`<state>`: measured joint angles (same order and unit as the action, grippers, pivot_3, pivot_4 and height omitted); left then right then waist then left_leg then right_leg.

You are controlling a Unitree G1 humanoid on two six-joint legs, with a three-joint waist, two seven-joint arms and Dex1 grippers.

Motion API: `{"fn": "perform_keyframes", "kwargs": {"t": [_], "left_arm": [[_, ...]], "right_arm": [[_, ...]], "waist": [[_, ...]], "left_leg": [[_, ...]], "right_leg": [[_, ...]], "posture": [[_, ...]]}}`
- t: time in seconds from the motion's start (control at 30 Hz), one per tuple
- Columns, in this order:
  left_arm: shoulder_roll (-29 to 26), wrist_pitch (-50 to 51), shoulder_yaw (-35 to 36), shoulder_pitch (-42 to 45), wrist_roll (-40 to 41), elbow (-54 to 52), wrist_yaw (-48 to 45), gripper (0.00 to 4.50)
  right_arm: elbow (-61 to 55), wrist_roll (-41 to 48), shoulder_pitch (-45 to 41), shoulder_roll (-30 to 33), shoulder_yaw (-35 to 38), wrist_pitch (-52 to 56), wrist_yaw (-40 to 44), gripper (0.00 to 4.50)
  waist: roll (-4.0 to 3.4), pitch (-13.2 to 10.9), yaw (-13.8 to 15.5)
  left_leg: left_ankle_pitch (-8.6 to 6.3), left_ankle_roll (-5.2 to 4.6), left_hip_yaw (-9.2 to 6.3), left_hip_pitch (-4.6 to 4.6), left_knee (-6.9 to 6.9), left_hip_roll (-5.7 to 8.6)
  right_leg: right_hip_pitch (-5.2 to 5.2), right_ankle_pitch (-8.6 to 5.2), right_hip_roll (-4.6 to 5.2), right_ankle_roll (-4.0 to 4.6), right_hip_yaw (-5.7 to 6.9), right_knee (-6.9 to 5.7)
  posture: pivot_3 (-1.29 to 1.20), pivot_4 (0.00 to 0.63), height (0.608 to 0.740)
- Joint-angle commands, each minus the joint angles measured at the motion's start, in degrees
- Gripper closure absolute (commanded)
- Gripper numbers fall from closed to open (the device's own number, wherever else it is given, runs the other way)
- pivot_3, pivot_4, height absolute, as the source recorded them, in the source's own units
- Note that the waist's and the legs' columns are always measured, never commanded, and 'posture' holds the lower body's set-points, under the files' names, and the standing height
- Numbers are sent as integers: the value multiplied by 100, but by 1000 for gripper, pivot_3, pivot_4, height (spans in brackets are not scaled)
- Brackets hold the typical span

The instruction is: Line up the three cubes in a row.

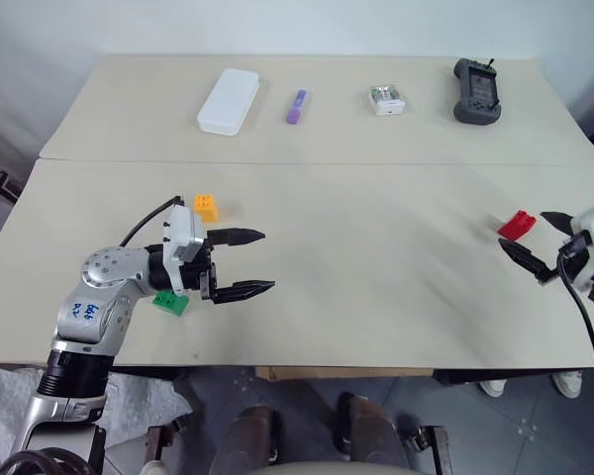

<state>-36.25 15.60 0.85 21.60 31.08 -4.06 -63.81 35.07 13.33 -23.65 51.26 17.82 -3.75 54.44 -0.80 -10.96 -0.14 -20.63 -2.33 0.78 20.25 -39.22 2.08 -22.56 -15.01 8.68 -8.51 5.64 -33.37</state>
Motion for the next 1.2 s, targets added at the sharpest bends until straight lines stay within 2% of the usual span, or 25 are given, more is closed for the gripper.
{"fn": "perform_keyframes", "kwargs": {"t": [0.03, 0.17, 0.37, 0.93, 1.2], "left_arm": [[-26, -103, 156, -49, -27, -257, 51, 7], [-71, -51, 239, -204, 15, -458, 101, 7], [-173, 14, 392, -495, 59, -721, 160, 7], [-178, 59, 405, -463, 28, -755, 138, 7], [-230, 146, 422, -521, 185, -798, -110, 7]], "right_arm": [[1369, -444, -943, 267, -411, -431, 390, 0], [2591, -997, -1891, 346, -968, -749, 650, 0], [3471, -1471, -2646, 343, -1340, -896, 630, 0], [3588, -1224, -2927, 460, -938, -1001, 1149, 0], [3799, -1578, -3186, 647, -1128, -800, 705, 0]], "waist": [[0, -1, -6], [-1, -1, -5], [-1, -1, -3], [-1, -1, -12], [-3, -2, -31]], "left_leg": [[0, 0, 0, 0, 0, 0], [0, 0, -8, 8, 0, 0], [-2, 3, -21, 15, 1, 0], [-4, 8, -23, 17, 0, -1], [-5, 9, -23, 18, 0, -2]], "right_leg": [[1, 0, 0, 0, 2, 1], [0, 0, 1, 0, 7, 10], [1, 0, 2, 1, 16, 22], [3, 0, 0, 1, 20, 26], [2, 0, -1, 1, 20, 27]], "posture": [[0, 150, 740], [0, 150, 740], [0, 150, 740], [0, 150, 740], [0, 150, 740]]}}
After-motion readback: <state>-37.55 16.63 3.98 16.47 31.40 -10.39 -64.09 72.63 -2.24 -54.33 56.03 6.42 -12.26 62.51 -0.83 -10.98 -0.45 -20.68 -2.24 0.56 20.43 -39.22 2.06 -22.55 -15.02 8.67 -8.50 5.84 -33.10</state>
